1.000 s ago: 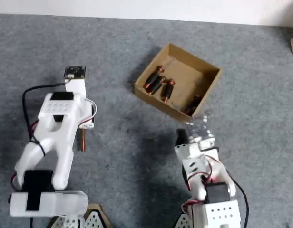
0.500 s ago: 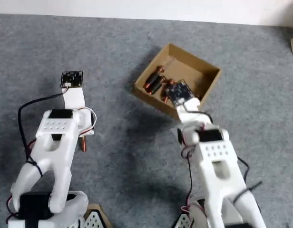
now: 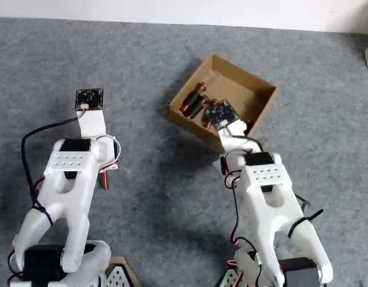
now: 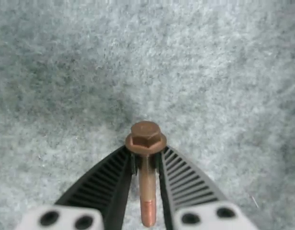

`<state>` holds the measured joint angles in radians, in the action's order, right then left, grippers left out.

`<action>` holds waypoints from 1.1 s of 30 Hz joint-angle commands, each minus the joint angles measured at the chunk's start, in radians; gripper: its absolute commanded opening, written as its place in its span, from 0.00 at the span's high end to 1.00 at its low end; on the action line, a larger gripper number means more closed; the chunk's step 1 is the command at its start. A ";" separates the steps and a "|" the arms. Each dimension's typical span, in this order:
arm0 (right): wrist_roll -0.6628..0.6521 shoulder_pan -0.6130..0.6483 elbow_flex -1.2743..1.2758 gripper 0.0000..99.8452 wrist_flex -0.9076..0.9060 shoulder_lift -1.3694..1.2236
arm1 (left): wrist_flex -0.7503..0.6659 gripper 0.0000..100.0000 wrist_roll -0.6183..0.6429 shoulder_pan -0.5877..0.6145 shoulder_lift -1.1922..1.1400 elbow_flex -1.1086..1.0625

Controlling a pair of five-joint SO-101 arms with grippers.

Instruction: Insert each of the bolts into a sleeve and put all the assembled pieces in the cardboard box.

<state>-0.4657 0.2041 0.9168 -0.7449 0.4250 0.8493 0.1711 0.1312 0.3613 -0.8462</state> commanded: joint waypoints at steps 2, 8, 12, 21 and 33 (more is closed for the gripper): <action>-0.012 -0.013 0.051 0.88 0.071 0.004 | -0.009 0.99 0.009 -0.021 0.050 0.004; -0.014 -0.027 0.137 0.88 0.119 0.004 | -0.009 0.99 0.011 -0.021 0.050 0.004; -0.014 -0.027 0.159 0.88 0.117 0.004 | -0.009 0.99 0.011 -0.021 0.050 0.004; -0.014 -0.022 0.151 0.88 0.119 -0.082 | -0.015 0.99 0.009 -0.024 0.051 0.028; -0.005 -0.025 -0.025 1.00 -0.001 -0.246 | -0.009 0.99 0.008 -0.038 0.051 0.065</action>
<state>-0.4657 0.1826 0.9106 -0.7265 0.1826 0.8493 0.1711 0.1281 0.3613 -0.8339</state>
